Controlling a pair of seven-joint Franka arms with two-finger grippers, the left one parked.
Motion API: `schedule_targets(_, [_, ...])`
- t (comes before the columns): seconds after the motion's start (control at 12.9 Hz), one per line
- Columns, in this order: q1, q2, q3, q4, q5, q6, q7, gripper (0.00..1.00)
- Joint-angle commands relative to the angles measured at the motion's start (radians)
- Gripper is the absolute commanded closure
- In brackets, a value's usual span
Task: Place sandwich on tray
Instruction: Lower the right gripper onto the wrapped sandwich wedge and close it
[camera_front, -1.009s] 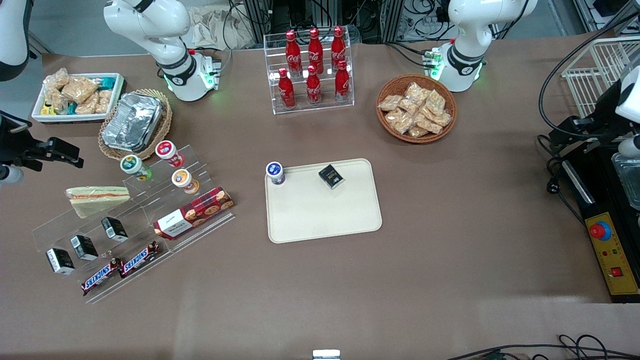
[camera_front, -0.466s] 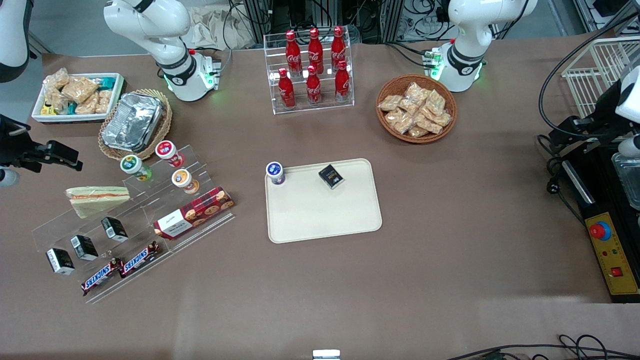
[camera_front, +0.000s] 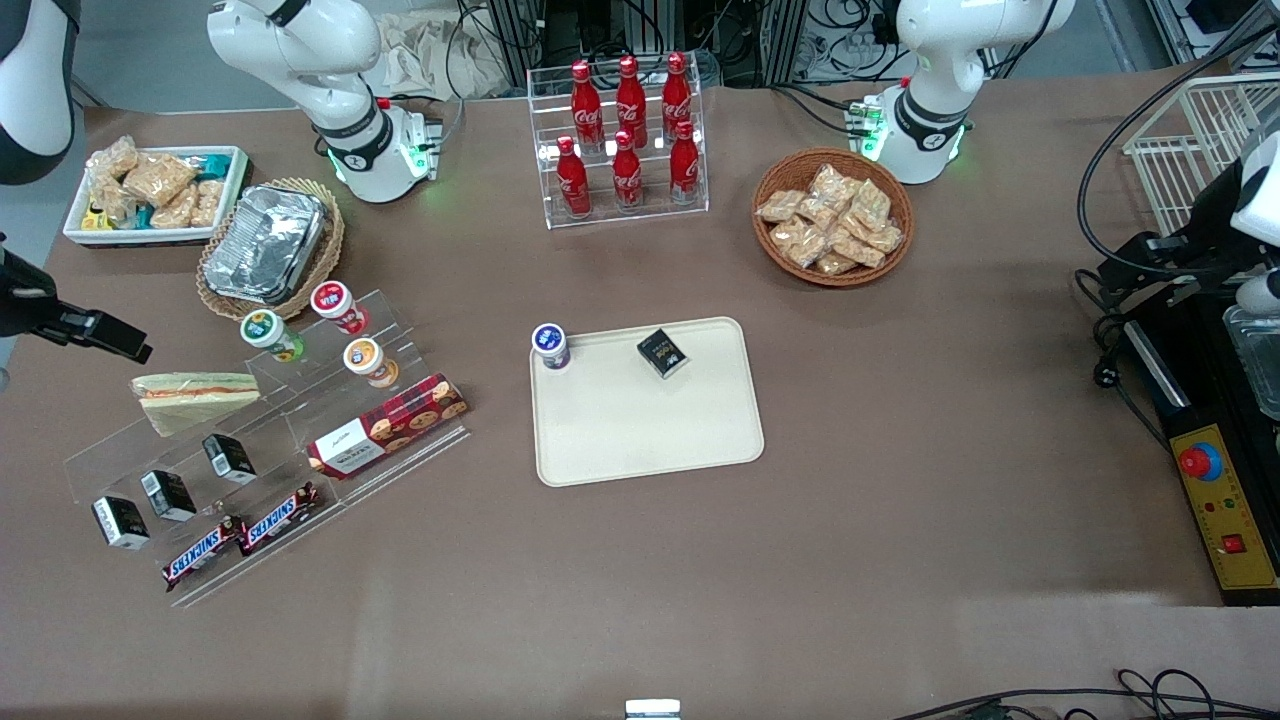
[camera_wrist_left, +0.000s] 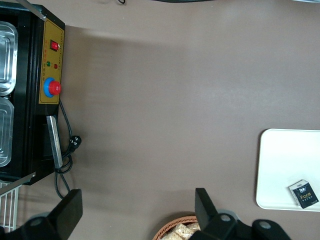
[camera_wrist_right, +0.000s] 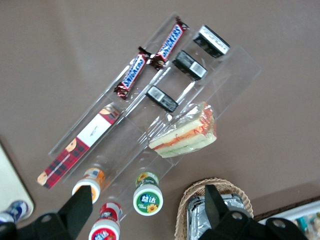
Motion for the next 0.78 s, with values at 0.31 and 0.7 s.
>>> schedule_targets(0.31, [-0.094, 0.072, -0.01, 0.012, -0.017, -0.01, 0.172, 0.0])
schedule_targets(0.7, [-0.122, 0.137, -0.008, -0.001, 0.005, 0.033, 0.471, 0.0])
